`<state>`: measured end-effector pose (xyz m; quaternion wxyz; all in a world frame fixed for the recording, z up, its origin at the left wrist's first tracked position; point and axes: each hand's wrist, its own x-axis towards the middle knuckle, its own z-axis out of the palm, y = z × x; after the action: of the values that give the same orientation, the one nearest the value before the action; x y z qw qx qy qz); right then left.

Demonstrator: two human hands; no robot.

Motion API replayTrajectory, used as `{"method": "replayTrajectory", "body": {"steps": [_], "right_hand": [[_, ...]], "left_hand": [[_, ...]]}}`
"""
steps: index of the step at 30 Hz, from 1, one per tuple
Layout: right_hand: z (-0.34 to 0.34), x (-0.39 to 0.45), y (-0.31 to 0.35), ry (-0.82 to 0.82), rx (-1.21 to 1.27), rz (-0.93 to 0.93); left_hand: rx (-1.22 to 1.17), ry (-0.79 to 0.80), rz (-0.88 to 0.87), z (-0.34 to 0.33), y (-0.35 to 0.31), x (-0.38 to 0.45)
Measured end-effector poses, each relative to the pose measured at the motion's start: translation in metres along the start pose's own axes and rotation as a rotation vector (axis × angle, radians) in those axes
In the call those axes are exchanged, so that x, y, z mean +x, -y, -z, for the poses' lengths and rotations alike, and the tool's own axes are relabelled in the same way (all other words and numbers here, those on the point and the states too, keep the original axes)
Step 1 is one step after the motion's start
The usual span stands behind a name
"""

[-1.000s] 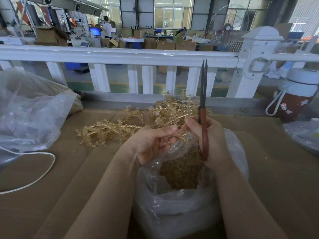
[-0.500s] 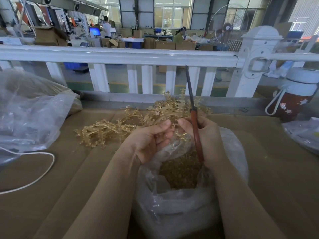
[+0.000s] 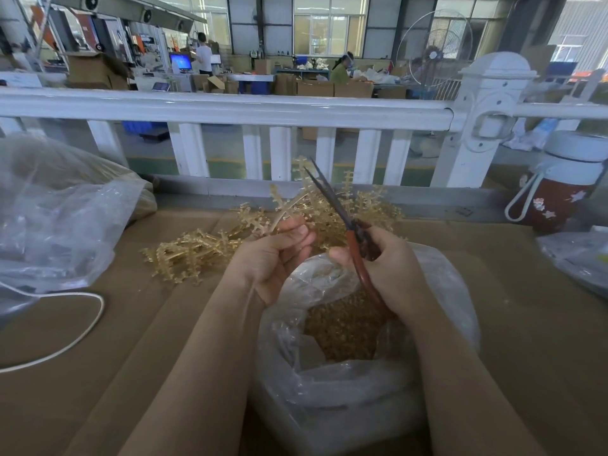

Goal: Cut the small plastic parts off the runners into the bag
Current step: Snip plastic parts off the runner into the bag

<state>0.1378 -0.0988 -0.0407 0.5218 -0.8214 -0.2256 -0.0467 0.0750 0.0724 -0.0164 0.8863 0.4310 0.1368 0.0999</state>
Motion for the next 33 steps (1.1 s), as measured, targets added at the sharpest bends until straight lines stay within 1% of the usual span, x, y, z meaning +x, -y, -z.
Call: {"method": "replayTrajectory", "body": {"steps": [6,13,18,25,33], "right_hand": [[0.0009,-0.0016,-0.0021,0.015,-0.217,0.08],[0.0021,-0.0028,-0.0051,0.059,-0.362,0.107],[0.0011,-0.0043,-0.0022,0.013,-0.397,0.139],[-0.0006,-0.0046,0.0005,-0.074,-0.452,0.167],[-0.0014,-0.0048,0.0013,-0.056,-0.419,0.142]], "left_hand": [[-0.004,-0.044,-0.079,0.0003,-0.002,0.0005],[0.106,-0.073,-0.183,0.0003,-0.0017,-0.0008],[0.191,-0.084,-0.276,-0.0005,-0.0012,-0.0009],[0.228,-0.062,-0.336,0.0,-0.0012,-0.0012],[0.216,-0.034,-0.357,0.002,-0.0019,-0.0011]]}}
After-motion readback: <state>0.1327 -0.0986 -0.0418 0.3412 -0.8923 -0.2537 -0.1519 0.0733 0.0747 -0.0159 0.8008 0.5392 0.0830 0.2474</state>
